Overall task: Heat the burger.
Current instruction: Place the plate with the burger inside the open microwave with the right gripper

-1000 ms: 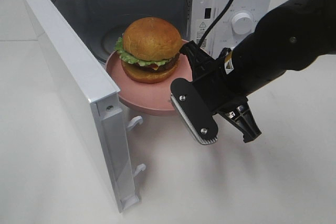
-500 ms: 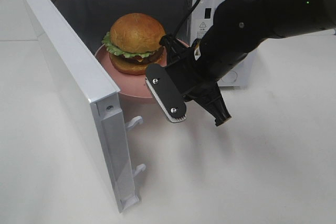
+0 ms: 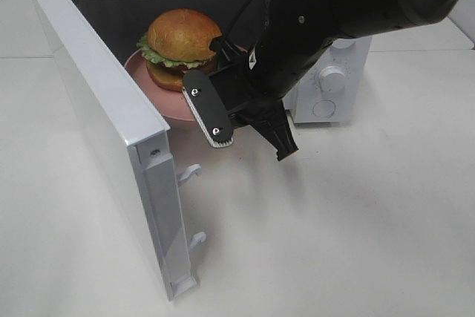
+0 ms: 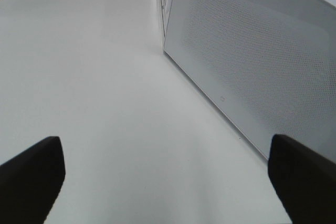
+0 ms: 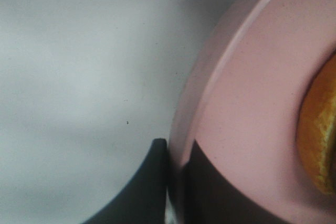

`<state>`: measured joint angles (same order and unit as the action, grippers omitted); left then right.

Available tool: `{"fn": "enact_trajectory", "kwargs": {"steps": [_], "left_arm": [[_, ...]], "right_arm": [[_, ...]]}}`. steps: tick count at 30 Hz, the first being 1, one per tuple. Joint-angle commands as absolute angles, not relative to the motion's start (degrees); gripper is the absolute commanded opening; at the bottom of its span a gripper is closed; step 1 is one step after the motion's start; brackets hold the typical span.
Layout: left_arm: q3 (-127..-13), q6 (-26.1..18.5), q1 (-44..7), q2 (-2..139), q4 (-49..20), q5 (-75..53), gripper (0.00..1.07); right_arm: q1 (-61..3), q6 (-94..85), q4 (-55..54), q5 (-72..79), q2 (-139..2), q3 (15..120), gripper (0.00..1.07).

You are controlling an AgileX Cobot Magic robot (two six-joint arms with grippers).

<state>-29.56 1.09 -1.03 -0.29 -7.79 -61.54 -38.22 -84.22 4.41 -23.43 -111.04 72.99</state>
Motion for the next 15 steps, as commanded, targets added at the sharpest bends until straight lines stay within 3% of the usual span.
{"fn": "enact_trajectory", "kwargs": {"steps": [1,15], "left_arm": [[-29.6,1.4,-1.0,-1.3,-8.0,-61.0,0.98],[-29.6,1.4,-1.0,-1.3,-7.9,-61.0,0.98]], "right_arm": [[-38.2,-83.1,4.5,-21.8,-111.4,75.3,0.0],[-38.2,-74.7,8.0,-24.1,-115.6,82.1,0.0]]}}
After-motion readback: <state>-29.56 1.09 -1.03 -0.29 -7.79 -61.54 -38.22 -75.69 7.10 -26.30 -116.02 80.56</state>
